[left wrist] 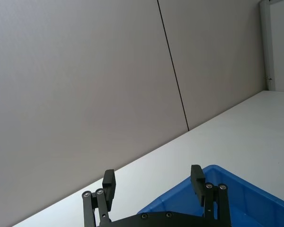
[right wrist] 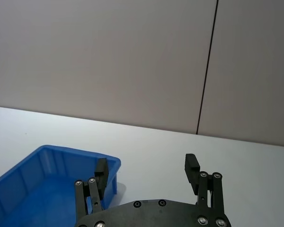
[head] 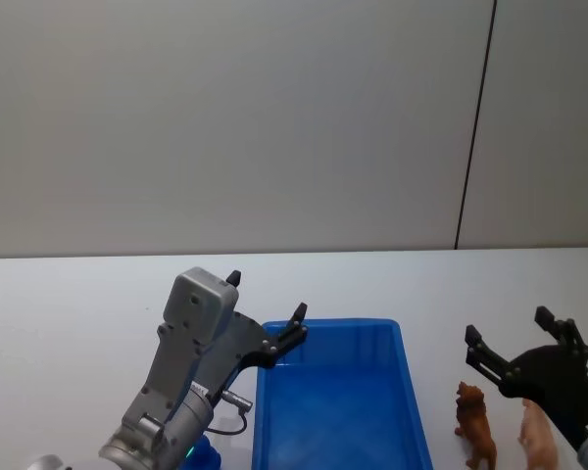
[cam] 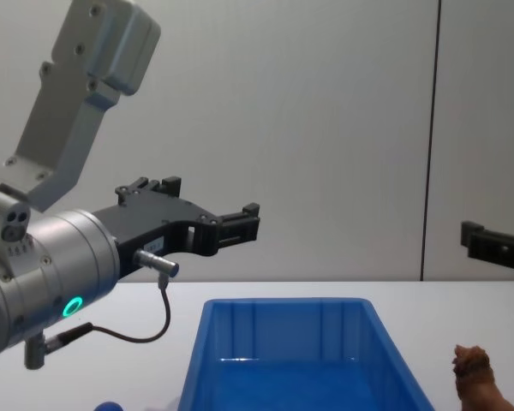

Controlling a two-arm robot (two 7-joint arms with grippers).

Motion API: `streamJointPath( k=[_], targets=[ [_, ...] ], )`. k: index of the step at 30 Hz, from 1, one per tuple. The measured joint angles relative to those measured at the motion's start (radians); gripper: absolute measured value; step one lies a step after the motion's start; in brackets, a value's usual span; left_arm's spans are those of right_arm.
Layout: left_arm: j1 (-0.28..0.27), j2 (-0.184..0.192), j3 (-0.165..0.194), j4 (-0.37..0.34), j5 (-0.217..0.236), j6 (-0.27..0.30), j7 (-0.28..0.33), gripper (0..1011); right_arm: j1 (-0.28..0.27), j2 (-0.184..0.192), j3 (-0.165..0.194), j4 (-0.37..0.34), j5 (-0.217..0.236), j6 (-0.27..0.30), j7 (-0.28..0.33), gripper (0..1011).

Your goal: Pick up the two dolls from the table and place them into the box.

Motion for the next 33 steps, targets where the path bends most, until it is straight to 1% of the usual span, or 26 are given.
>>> streamJointPath(
  k=[5,9,12,13,19,29,33],
  targets=[
    [0.0,0.0,0.0,0.0,0.0,0.0,0.0,1001,-0.013,-0.006,0.0,-0.019,-0.008,0.051,-0.06,1000],
    [0.0,0.0,0.0,0.0,0.0,0.0,0.0,1001,-0.021,-0.008,0.001,-0.029,-0.013,0.082,-0.094,1000],
    [0.0,0.0,0.0,0.0,0.0,0.0,0.0,1001,-0.029,-0.011,0.002,-0.039,-0.018,0.111,-0.124,1000],
    [0.0,0.0,0.0,0.0,0.0,0.0,0.0,1001,-0.034,-0.012,0.002,-0.043,-0.02,0.128,-0.142,1000],
    [0.0,0.0,0.0,0.0,0.0,0.0,0.0,1001,-0.056,-0.017,0.003,-0.053,-0.031,0.183,-0.196,1000],
    [0.0,0.0,0.0,0.0,0.0,0.0,0.0,1001,-0.088,-0.026,0.002,-0.052,-0.049,0.24,-0.258,1000],
    [0.0,0.0,0.0,0.0,0.0,0.0,0.0,1001,-0.097,-0.03,0.002,-0.044,-0.055,0.25,-0.271,1000]
  ],
)
